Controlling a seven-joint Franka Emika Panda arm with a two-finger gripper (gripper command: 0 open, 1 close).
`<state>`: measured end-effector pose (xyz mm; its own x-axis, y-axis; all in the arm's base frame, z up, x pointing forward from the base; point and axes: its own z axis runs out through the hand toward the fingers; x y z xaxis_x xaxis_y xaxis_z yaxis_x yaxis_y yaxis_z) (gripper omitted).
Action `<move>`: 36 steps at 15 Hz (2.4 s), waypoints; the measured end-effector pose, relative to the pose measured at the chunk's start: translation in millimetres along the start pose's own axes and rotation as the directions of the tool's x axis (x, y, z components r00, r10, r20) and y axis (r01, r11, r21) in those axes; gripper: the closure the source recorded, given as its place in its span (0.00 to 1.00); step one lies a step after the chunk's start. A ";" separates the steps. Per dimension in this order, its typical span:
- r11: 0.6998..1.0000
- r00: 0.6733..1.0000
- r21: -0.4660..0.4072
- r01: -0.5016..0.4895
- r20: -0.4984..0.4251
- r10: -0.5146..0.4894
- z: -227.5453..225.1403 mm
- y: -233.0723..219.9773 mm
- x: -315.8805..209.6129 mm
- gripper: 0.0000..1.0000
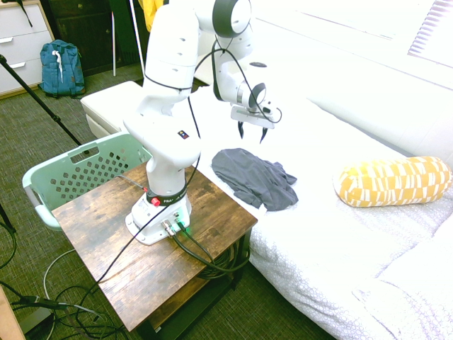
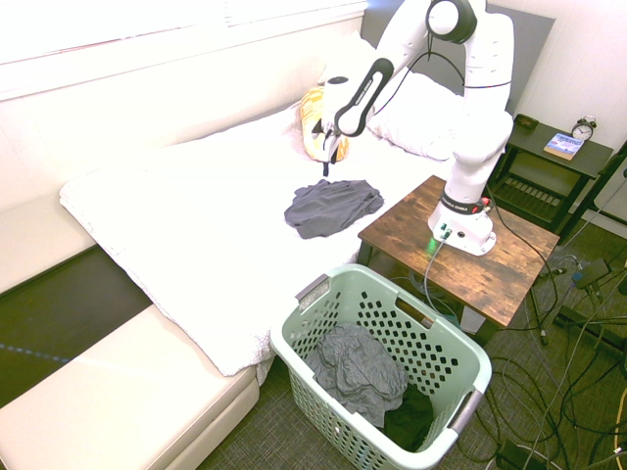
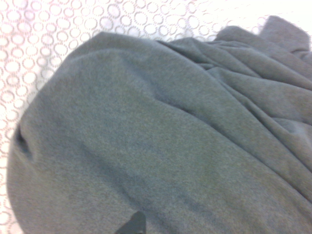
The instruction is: Put my clothes in the laundry bag
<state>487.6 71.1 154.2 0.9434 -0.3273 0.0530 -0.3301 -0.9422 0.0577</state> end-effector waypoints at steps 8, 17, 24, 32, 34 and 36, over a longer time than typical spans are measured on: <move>0.940 0.939 -0.021 0.340 -0.046 -0.341 144.0 26.7 48.5 0.00; 0.914 0.915 0.075 0.399 0.030 -0.402 191.6 35.0 40.1 1.00; 0.906 0.908 0.100 0.410 0.041 -0.416 194.9 33.1 36.0 1.00; 0.905 0.908 0.111 0.410 0.048 -0.417 195.4 34.1 37.4 1.00; 0.906 0.908 0.112 0.409 0.050 -0.416 194.3 33.9 39.1 1.00; 0.909 0.910 0.112 0.402 0.056 -0.410 192.3 33.8 41.0 1.00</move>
<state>521.1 12.1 -33.4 0.9960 0.0843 -0.0309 0.0831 -0.9958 -0.0382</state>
